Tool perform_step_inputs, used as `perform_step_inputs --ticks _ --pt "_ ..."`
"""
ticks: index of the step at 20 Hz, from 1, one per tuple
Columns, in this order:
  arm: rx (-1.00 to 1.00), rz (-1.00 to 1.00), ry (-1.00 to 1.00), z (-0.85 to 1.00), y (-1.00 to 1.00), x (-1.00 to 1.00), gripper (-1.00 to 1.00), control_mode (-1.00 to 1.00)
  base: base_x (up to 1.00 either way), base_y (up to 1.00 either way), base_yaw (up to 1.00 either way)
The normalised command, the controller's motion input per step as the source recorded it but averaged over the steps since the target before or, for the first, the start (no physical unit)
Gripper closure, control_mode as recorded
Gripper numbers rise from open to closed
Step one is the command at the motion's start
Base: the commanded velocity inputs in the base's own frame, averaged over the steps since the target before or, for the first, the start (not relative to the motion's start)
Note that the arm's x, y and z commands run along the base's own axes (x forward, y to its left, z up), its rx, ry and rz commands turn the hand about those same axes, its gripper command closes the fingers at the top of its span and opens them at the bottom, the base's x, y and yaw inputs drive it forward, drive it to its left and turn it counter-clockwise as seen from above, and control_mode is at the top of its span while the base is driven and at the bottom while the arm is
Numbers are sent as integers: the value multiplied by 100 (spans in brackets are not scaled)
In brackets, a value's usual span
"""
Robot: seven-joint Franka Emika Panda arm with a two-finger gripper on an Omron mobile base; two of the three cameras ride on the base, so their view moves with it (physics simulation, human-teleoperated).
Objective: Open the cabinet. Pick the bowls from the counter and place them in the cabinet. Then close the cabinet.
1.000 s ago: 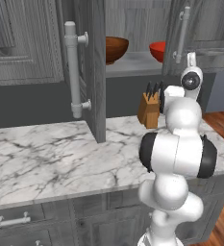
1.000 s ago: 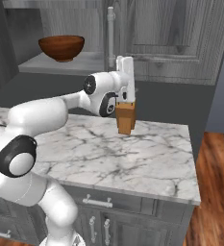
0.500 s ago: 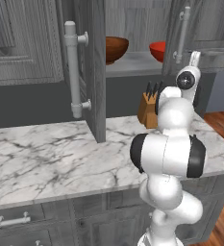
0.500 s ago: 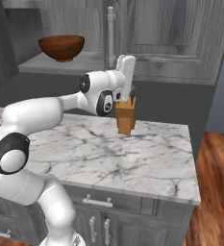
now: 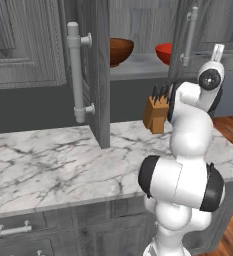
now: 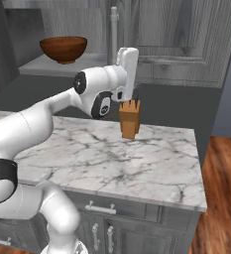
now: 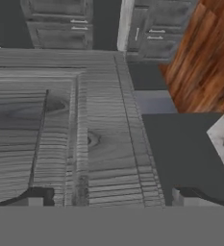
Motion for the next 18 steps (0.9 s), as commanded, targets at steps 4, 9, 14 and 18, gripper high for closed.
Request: perform_step_inputs --ticks 4,9,14,18 --pt "0 2 18 39 -20 -53 -100 -100 0 0 0" --pt "0 11 29 6 1 -60 -100 -100 0 0 0" --pt "0 17 2 -14 10 -73 -100 -100 0 0 0" --pt "-3 19 0 -1 0 -79 -100 -100 0 0 0"
